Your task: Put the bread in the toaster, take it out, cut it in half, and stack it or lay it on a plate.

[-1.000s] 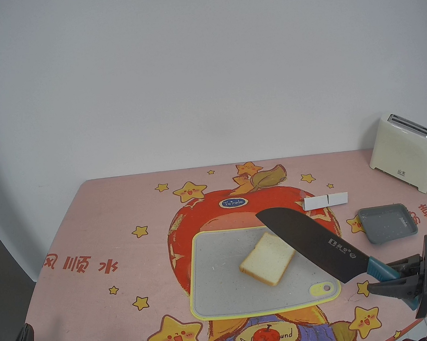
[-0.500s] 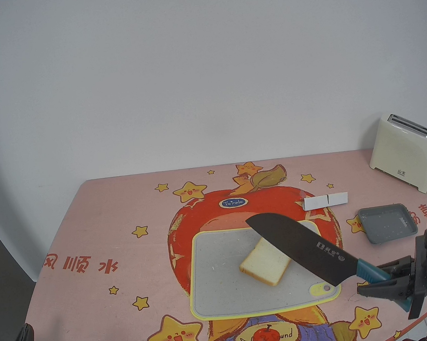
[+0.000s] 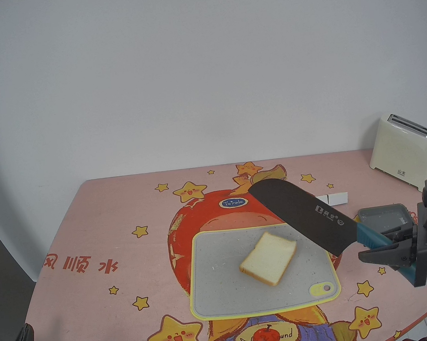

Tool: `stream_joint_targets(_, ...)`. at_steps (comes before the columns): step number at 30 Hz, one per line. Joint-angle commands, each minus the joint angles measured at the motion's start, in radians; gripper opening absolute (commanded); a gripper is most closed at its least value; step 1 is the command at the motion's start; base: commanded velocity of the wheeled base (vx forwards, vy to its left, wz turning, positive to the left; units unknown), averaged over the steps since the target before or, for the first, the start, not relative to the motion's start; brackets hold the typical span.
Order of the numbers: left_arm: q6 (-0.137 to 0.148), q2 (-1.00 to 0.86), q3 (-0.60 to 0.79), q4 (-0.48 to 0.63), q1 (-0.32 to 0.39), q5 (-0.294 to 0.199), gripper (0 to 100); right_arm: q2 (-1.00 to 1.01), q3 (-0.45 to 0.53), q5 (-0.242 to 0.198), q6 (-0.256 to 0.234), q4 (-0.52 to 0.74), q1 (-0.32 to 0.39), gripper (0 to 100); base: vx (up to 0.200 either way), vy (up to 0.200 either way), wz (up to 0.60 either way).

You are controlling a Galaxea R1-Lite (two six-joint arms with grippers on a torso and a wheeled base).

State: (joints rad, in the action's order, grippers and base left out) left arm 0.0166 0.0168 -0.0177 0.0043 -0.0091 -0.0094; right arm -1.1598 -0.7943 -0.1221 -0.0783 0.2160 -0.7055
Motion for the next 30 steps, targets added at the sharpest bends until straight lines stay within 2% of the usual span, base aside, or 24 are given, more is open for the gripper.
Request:
stream_joint_targets(1,0.0,0.002,0.016,0.0,0.0,0.0,0,-0.038,0.021,0.006,0.012,0.011,0.008,0,0.0,0.0,0.0)
stream_joint_targets(2,0.0,0.002,0.016,0.0,0.0,0.0,0,-0.038,0.021,0.006,0.012,0.011,0.008,0,0.0,0.0,0.0)
stream_joint_targets(4,0.0,0.002,0.016,0.0,0.0,-0.006,0,-0.041,0.029,0.013,0.043,0.011,0.017,0,0.0,0.0,0.0)
stream_joint_targets(7,0.0,0.002,0.015,0.003,0.0,-0.006,0,-0.04,0.05,0.045,0.054,0.013,0.017,0,0.0,0.0,0.0)
stream_joint_targets(11,0.0,0.0,0.018,-0.001,0.0,-0.004,0,-0.064,0.063,0.048,0.078,0.005,0.031,0,0.0,0.0,0.0)
stream_joint_targets(24,0.006,0.002,0.018,-0.01,0.0,-0.008,0,-0.107,0.084,0.048,0.081,-0.046,0.02,0,0.0,0.0,0.0)
stream_joint_targets(26,0.002,-0.006,0.005,-0.063,0.0,-0.008,0,-0.106,0.086,0.048,0.081,-0.046,0.02,0,0.0,0.0,0.0)
stream_joint_targets(27,0.005,-0.005,-0.097,-0.254,-0.002,-0.001,0,-0.103,0.086,0.048,0.081,-0.046,0.017,0,0.0,0.0,0.0)
stream_joint_targets(28,0.005,0.095,-0.203,-0.348,-0.011,-0.001,0,-0.103,0.084,0.048,0.081,-0.046,0.015,0,0.0,0.0,0.0)
stream_joint_targets(30,0.0,0.299,-0.268,-0.359,-0.029,-0.006,0,-0.11,0.084,0.048,0.081,-0.046,0.014,0,0.0,0.0,0.0)
